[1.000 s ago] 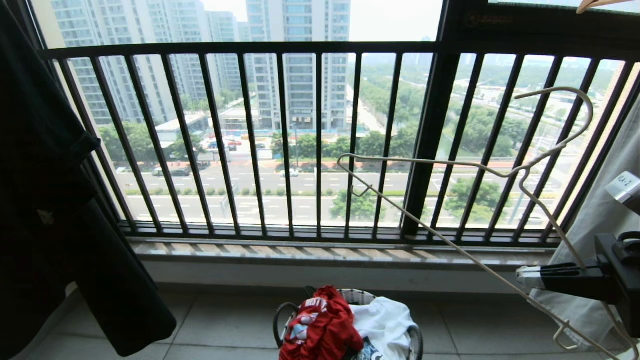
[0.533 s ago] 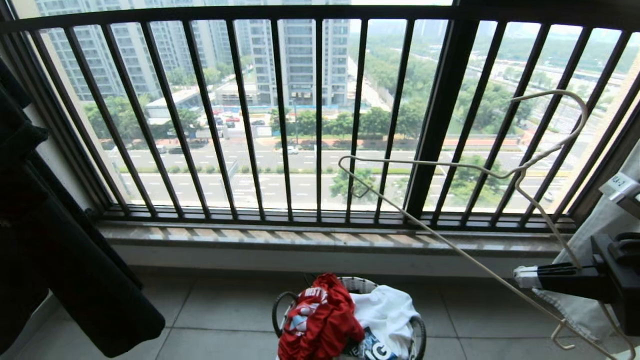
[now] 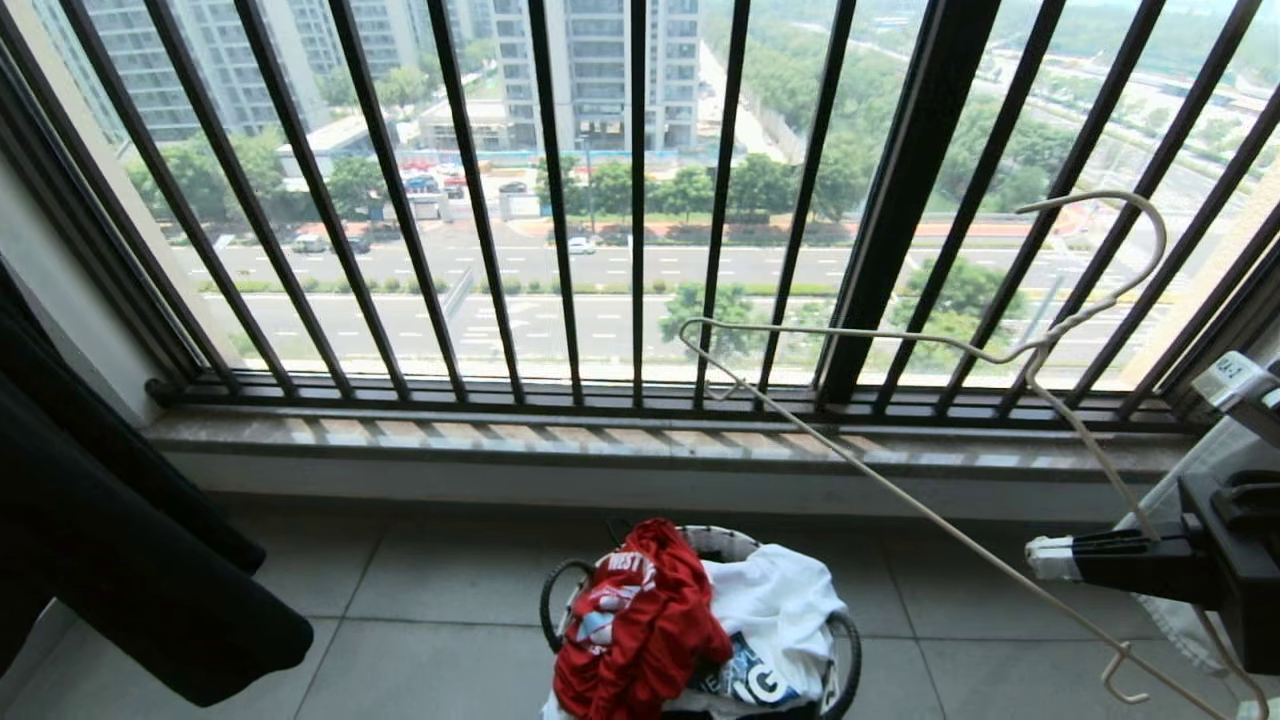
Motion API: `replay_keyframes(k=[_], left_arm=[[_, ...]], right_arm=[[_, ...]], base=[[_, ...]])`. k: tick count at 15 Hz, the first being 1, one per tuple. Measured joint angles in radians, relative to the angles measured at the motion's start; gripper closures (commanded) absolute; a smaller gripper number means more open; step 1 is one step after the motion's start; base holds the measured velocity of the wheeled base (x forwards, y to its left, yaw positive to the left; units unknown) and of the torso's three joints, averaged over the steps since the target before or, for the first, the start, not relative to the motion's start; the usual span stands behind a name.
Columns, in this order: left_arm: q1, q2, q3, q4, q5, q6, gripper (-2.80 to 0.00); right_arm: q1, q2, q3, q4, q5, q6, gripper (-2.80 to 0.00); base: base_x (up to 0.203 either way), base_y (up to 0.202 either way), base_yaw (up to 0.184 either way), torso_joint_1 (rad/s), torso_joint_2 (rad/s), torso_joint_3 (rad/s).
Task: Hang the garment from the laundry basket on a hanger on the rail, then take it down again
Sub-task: Pick up clothes from the basket
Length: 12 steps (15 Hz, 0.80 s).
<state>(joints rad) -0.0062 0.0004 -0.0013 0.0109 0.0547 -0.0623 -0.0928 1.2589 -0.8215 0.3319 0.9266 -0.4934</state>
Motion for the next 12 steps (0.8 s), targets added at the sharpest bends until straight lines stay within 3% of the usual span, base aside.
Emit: replay_keyframes(k=[12], left_arm=[[0.000,0.000,0.000,0.000,0.000,0.000,0.00]], right_arm=[[-0.008,-0.003,0.000,-0.003,0.000,-0.001,0.00]], base=[[0.000,0.000,0.000,0.005,0.00,-0.184]])
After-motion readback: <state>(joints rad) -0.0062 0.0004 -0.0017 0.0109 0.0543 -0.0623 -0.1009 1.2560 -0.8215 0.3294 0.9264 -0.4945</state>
